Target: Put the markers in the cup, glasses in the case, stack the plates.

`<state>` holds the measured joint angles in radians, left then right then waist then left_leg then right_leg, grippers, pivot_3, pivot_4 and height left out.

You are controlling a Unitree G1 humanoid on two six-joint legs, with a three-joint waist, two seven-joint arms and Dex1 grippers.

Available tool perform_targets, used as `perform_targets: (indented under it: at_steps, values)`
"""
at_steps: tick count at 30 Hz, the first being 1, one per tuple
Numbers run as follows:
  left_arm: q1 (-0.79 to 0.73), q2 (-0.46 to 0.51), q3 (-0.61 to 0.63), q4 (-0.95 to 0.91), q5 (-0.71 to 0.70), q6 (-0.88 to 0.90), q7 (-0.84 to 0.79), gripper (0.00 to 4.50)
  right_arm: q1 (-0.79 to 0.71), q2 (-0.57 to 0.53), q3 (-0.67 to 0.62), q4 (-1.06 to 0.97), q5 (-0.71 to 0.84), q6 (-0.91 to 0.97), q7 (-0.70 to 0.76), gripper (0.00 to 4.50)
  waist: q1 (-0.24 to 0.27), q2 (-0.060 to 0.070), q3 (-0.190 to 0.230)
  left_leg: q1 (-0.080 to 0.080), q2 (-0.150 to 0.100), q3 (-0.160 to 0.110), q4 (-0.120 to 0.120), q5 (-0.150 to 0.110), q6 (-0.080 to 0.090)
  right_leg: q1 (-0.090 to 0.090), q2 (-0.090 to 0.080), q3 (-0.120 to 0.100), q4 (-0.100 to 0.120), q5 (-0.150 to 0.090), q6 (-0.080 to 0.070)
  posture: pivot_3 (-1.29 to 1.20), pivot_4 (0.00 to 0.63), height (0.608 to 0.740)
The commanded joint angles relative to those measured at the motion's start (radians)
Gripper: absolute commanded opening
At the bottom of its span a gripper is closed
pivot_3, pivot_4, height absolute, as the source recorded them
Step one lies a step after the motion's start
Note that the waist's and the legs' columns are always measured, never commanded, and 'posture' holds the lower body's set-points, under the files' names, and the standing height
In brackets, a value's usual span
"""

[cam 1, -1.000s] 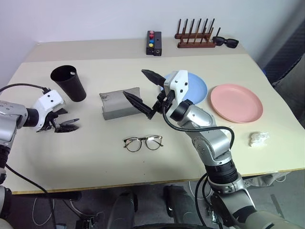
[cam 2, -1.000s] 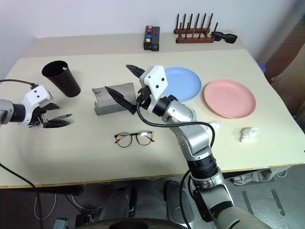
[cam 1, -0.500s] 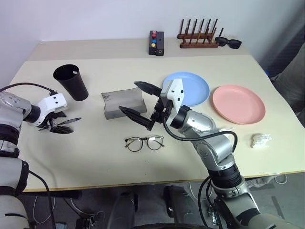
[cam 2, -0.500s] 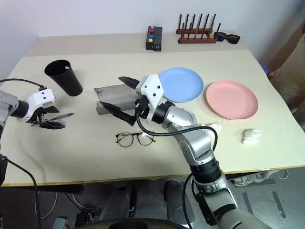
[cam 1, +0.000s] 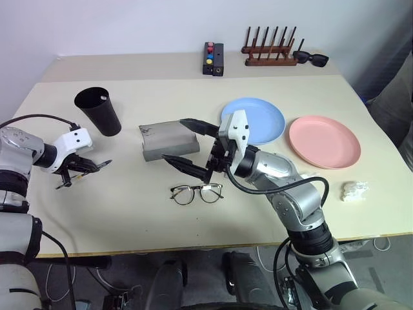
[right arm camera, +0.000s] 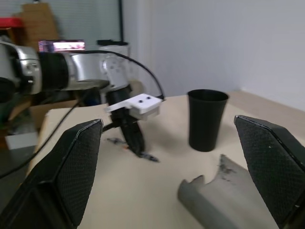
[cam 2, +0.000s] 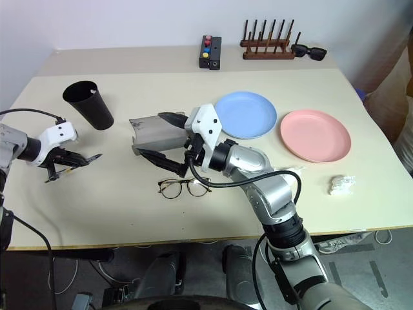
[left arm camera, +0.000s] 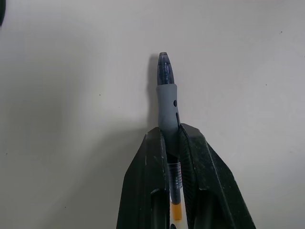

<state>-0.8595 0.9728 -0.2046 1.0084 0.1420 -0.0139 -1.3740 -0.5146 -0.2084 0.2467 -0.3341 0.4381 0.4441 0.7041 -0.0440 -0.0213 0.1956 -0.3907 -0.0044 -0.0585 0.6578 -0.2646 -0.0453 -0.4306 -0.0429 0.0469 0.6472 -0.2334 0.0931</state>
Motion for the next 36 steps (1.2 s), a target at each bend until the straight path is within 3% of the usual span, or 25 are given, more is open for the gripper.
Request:
perform_targets:
  at_steps: [1, 7, 13, 18, 23, 29, 36]
  values:
    - [0.012, 0.013, 0.123, -0.071, -0.128, 0.095, -0.05, 0.03, -0.013, -0.006, -0.016, -0.046, 0.022, -0.012, 0.017, 4.5, 0.0, -0.001, 0.0, 0.0, 0.0, 0.0, 0.0, 0.0, 0.0, 0.0, 0.0, 0.0, 0.0, 0.0, 0.0, 0.0, 0.15, 0.735]
    - [0.042, 0.016, 0.412, -0.325, -0.437, 0.409, -0.045, 0.03, -0.002, -0.042, -0.023, -0.053, 0.039, -0.003, 0.052, 4.5, -0.001, -0.002, 0.001, -0.002, 0.001, -0.001, 0.0, 0.0, 0.0, 0.0, 0.0, -0.001, -0.001, 0.0, 0.0, 0.0, 0.15, 0.735]
    - [-0.009, -0.114, 0.609, -0.534, -0.59, 0.481, 0.255, 0.03, -0.007, -0.059, -0.005, -0.03, 0.025, -0.017, 0.081, 4.5, 0.003, -0.002, 0.001, -0.001, 0.001, -0.002, 0.001, 0.0, 0.0, 0.0, -0.001, -0.001, 0.0, 0.0, 0.001, 0.0, 0.15, 0.735]
    - [-0.126, -0.219, 0.608, -0.477, -0.471, 0.261, 0.631, 0.03, -0.013, -0.048, 0.002, -0.014, 0.017, -0.028, 0.09, 4.5, 0.003, -0.002, 0.001, -0.001, 0.0, -0.002, 0.003, 0.0, 0.0, 0.001, 0.0, -0.001, 0.0, 0.0, 0.001, 0.0, 0.15, 0.735]
    - [-0.132, -0.273, 0.571, -0.342, -0.355, 0.001, 0.84, 0.03, -0.012, -0.036, 0.005, -0.01, 0.009, -0.038, 0.085, 4.5, 0.0, -0.002, 0.001, 0.0, -0.001, -0.001, 0.002, 0.0, 0.0, 0.0, -0.001, -0.001, 0.0, 0.001, 0.001, 0.0, 0.15, 0.735]
    - [-0.132, -0.326, 0.567, -0.173, -0.318, -0.18, 0.944, 0.03, -0.001, -0.032, 0.004, -0.021, -0.002, -0.038, 0.071, 4.5, 0.003, -0.002, 0.0, -0.001, -0.001, -0.001, 0.003, 0.0, 0.0, 0.0, -0.001, -0.001, 0.0, 0.001, 0.001, 0.0, 0.15, 0.735]
    - [-0.121, -0.371, 0.586, -0.096, -0.351, -0.251, 0.963, 0.03, 0.009, -0.036, 0.0, -0.035, -0.001, -0.031, 0.055, 4.5, 0.003, -0.002, 0.0, -0.002, -0.002, -0.001, 0.003, 0.0, 0.0, 0.0, -0.001, -0.001, 0.0, 0.001, 0.001, 0.0, 0.15, 0.735]
